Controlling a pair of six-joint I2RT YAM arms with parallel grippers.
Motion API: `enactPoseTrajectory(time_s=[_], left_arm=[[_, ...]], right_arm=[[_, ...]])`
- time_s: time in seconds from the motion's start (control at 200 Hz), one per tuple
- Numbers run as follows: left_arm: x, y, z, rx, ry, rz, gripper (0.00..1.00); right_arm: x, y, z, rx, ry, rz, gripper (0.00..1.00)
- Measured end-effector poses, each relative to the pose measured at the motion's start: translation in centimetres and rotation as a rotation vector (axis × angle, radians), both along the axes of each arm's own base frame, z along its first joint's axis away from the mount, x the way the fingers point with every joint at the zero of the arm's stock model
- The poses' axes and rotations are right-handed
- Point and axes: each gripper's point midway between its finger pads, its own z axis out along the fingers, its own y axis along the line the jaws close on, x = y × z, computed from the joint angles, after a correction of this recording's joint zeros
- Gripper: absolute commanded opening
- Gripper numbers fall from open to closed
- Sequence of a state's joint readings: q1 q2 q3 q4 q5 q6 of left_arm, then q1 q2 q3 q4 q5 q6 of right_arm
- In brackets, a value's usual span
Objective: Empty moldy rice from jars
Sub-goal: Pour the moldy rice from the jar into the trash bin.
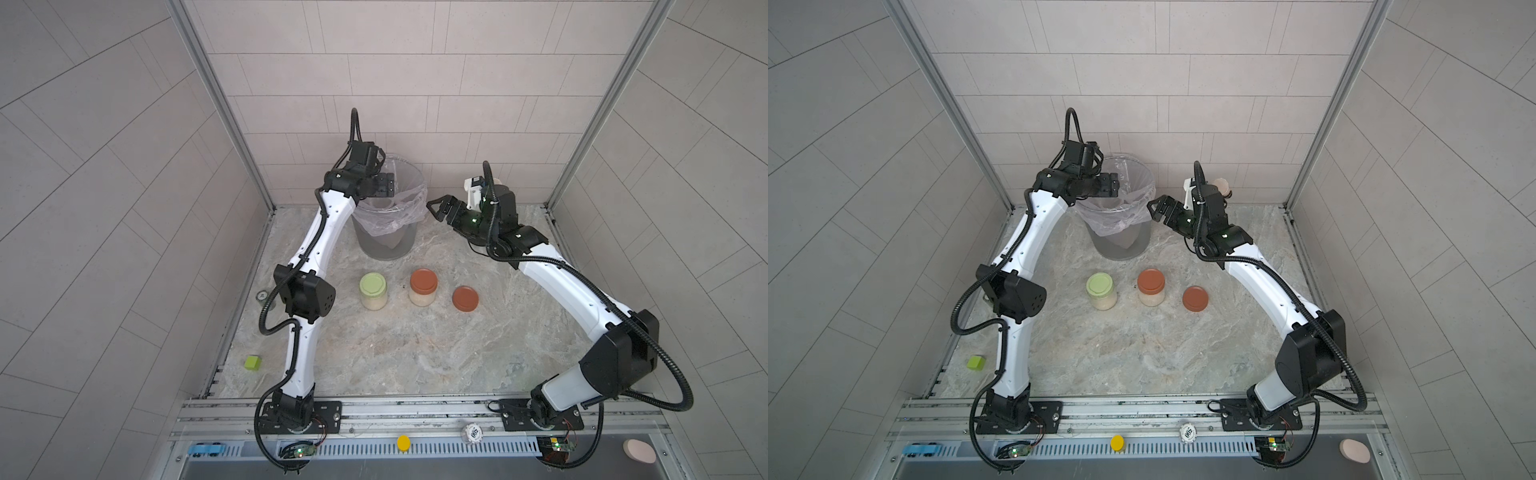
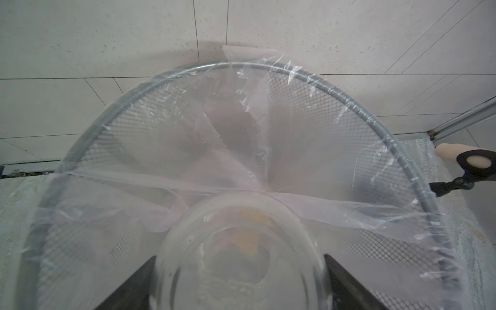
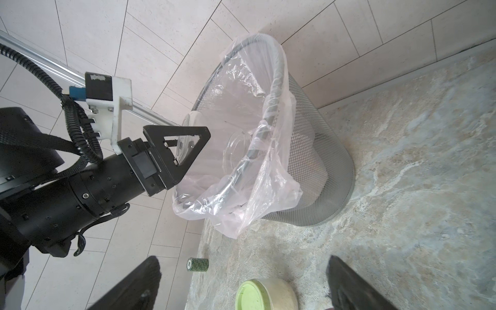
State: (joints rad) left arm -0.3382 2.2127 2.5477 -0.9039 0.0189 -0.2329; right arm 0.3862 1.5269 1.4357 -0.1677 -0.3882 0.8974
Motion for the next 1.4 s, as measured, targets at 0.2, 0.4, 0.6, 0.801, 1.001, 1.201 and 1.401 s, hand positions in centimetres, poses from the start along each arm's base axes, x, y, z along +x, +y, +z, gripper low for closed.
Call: enactPoseTrajectory(time_s=[0.2, 0.4, 0.6, 0.801, 1.001, 1.201, 1.401], left_arm=[[0.2, 0.5, 1.0, -0.001, -0.036, 0.020, 0.00], [0.6, -0.6, 0.7, -0.023, -0.041, 0.010, 0.00], [0.1, 0.1, -0.3, 0.035, -0.019, 0.016, 0.00], [-0.1, 0.5, -0.7, 0.029, -0.013, 0.014, 0.00], [-0.4, -1.1, -0.2, 0.004, -0.079, -0.051, 0.00], [-2.0, -0.4, 3.6, -0.041, -0.239, -0.071, 0.00], [-1.4, 0.3, 8.1, -0.077, -0.383, -0.056, 0.00]], right_arm=[[-0.1, 0.1, -0.1, -0.010, 0.000, 0.011, 0.97], [-0.5, 0.5, -0.3, -0.029, 0.002, 0.026, 0.97], [-0.9, 0.7, -0.3, -0.048, -0.001, 0.031, 0.97], [-1.2, 0.9, -0.5, -0.068, 0.003, 0.038, 0.97], [-1.3, 1.5, 0.4, -0.077, -0.025, 0.063, 0.97], [-1.4, 1.7, 0.4, -0.082, -0.028, 0.072, 0.97], [-1.4, 1.7, 0.3, -0.081, -0.026, 0.075, 0.97]])
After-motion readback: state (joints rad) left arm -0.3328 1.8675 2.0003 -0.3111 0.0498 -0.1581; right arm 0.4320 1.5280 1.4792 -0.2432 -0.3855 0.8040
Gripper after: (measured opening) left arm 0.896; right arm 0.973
